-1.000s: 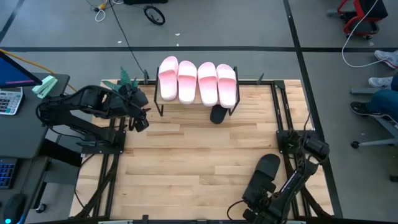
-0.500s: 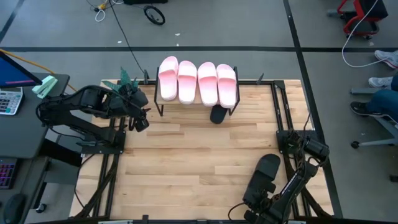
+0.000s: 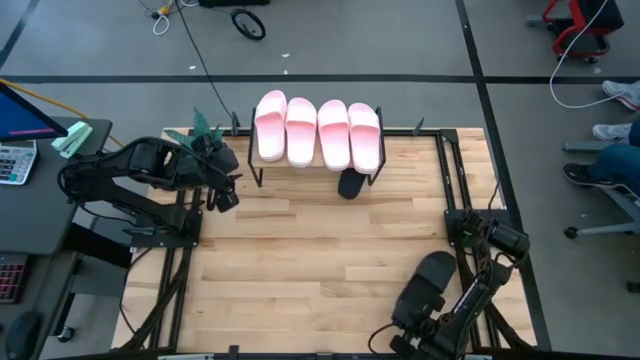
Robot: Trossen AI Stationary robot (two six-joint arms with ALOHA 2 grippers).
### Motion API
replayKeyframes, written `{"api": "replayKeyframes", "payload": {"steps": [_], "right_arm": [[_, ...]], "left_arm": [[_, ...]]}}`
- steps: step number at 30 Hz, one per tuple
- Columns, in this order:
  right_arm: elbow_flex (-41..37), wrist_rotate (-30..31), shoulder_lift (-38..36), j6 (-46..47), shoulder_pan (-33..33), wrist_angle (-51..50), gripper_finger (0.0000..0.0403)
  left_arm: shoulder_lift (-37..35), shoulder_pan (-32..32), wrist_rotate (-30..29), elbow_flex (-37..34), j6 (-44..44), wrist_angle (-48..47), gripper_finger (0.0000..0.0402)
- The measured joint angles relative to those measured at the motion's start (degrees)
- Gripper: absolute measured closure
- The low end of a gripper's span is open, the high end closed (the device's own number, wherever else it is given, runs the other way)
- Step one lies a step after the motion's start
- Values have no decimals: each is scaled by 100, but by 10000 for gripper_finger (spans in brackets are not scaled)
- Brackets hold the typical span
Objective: Pick and place slides into the shelf
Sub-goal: Put the black slides under the shelf
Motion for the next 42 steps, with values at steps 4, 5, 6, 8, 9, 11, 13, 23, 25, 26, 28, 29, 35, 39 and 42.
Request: {"api": "replayKeyframes", "payload": {"steps": [4,5,6,8,9,11,13,23,25,26,28,29,35,39,42], "right_arm": [[135,96,-40,111,-46,-85,394],[215,245,-77,110,-75,-150,396],[328,481,-133,103,-115,-190,396],[632,1129,-266,-134,-207,-229,395],[802,1475,-313,-390,-265,-237,395],[1185,2091,-345,-1118,-394,-234,398],[1603,2578,-345,-2015,-566,-127,398],[2064,2060,-367,-6870,-1863,1947,399],[1967,1763,-365,-7249,-2212,2017,399],[1904,1680,-365,-7421,-2394,2092,399],[1772,1664,-365,-7699,-2746,2351,400],[1702,1662,-365,-7797,-2927,2453,400],[1226,1244,-367,-7736,-4037,2436,400],[788,959,-372,-7906,-4616,2615,400],[477,937,-369,-8436,-4915,2803,399]], "left_arm": [[0,0,0,0,24,0,261],[0,0,0,0,25,1,259],[0,0,0,0,26,0,258],[0,0,0,-1,24,0,255],[0,0,0,0,24,2,254],[0,0,2,0,24,2,253],[2,0,0,0,24,2,253],[2,0,2,0,217,144,269],[2,0,2,0,359,224,268],[1,0,1,-1,422,246,267],[1,0,2,0,481,250,263],[0,0,2,-2,480,239,261],[1,0,3,0,494,202,252],[0,0,4,-2,553,197,251],[0,0,4,0,555,198,255]]}}
